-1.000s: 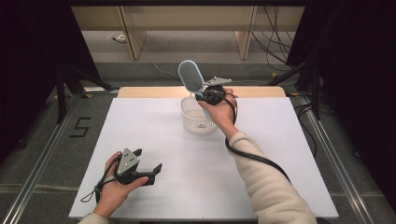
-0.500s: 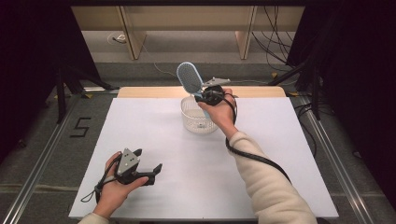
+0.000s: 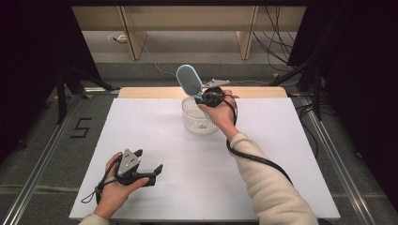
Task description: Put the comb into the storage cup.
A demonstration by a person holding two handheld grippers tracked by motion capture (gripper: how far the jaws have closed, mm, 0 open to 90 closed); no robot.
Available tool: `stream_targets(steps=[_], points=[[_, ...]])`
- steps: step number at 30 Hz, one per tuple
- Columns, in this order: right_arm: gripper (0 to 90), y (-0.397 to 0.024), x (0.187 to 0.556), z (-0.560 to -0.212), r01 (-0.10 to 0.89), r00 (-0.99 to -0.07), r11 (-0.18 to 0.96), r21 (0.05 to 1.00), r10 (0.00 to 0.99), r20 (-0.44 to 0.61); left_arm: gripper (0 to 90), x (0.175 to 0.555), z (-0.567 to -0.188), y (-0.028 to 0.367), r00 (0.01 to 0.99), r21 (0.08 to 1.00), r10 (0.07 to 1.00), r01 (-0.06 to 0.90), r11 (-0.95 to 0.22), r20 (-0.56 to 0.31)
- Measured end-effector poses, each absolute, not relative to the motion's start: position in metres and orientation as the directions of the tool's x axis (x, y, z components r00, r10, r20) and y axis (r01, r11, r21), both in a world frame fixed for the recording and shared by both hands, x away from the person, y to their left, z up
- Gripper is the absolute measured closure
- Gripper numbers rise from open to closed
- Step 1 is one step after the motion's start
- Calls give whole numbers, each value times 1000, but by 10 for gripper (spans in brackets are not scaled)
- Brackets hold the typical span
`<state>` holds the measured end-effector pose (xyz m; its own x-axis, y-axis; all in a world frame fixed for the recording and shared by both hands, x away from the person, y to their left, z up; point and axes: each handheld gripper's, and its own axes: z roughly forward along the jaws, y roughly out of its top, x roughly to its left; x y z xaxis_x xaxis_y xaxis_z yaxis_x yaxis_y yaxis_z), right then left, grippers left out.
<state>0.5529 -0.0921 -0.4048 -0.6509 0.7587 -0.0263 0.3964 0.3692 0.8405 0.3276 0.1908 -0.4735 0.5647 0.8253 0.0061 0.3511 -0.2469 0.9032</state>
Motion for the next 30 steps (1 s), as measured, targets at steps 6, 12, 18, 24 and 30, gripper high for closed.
stream_targets(steps=[6, 12, 18, 24, 30], points=[[720, -91, 553, -406, 402, -660, 381, 833, 750, -25, 77, 328, -474, 191, 565, 903, 825, 351, -248, 6], [718, -90, 553, -407, 416, -669, 399, 817, 743, -22, 77, 328, -474, 191, 565, 903, 825, 352, -247, 6], [703, -90, 554, -408, 454, -673, 423, 784, 739, -9, 77, 328, -473, 191, 566, 902, 824, 350, -252, 10], [632, -97, 554, -410, 494, -657, 440, 750, 754, -9, 77, 328, -473, 190, 566, 903, 824, 350, -249, 8], [574, -100, 551, -407, 491, -665, 449, 747, 747, -12, 78, 327, -474, 190, 566, 903, 824, 352, -248, 5]])
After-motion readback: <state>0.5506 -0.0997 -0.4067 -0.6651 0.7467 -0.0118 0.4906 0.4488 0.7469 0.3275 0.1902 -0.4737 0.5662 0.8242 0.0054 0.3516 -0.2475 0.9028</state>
